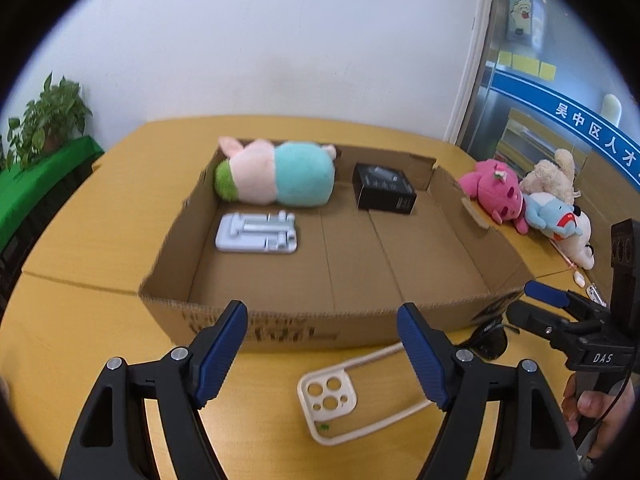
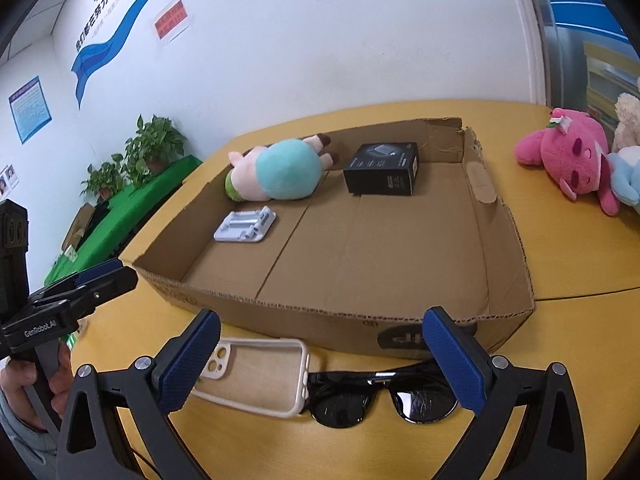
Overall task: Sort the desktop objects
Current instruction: 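Move the left gripper to the white-rimmed clear phone case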
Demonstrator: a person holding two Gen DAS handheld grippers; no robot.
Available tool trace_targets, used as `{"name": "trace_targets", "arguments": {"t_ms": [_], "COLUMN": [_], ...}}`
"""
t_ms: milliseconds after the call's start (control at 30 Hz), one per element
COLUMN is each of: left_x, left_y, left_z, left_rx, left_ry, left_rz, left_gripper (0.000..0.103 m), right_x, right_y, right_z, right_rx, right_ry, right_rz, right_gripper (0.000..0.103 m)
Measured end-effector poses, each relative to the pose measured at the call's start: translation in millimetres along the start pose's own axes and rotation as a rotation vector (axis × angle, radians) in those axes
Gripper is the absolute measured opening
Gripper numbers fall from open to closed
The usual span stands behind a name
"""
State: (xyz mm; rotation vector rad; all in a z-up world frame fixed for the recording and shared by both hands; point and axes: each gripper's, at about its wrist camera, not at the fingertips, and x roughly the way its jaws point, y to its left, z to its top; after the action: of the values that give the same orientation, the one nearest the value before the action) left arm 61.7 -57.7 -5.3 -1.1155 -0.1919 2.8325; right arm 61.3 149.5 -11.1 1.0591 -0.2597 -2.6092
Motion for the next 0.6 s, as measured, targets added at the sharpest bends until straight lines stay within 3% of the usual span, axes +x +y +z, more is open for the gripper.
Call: {"name": "trace_targets", "arguments": {"t_ms": [300,400,467,600], "left_x": [35,49,57,68], "left_y": [10,11,14,17], "left_z": [-46,-55,-59,-67], "left_rx": [-0.040,-0.034,-0.048,-0.056], "left_ry": [0.151,0.208,0.239,0.289], "left_rz": [0.012,0.015,0.013,0.010], "left_gripper": [0.076,0.067,0.051,0.035], "right_x": [13,13,13,16], "right_y": [7,10,11,10], "right_z": [-20,-23,-25,-27], "right_rx": [-0.014,-0.019,-0.022,-0.019], "right_ry": [0.073,0.081,0.084,0.097], "right_rz": [0.044,0.045,0.043,0.037], "right_gripper": [0.102,0.102,0.102,0.102]}}
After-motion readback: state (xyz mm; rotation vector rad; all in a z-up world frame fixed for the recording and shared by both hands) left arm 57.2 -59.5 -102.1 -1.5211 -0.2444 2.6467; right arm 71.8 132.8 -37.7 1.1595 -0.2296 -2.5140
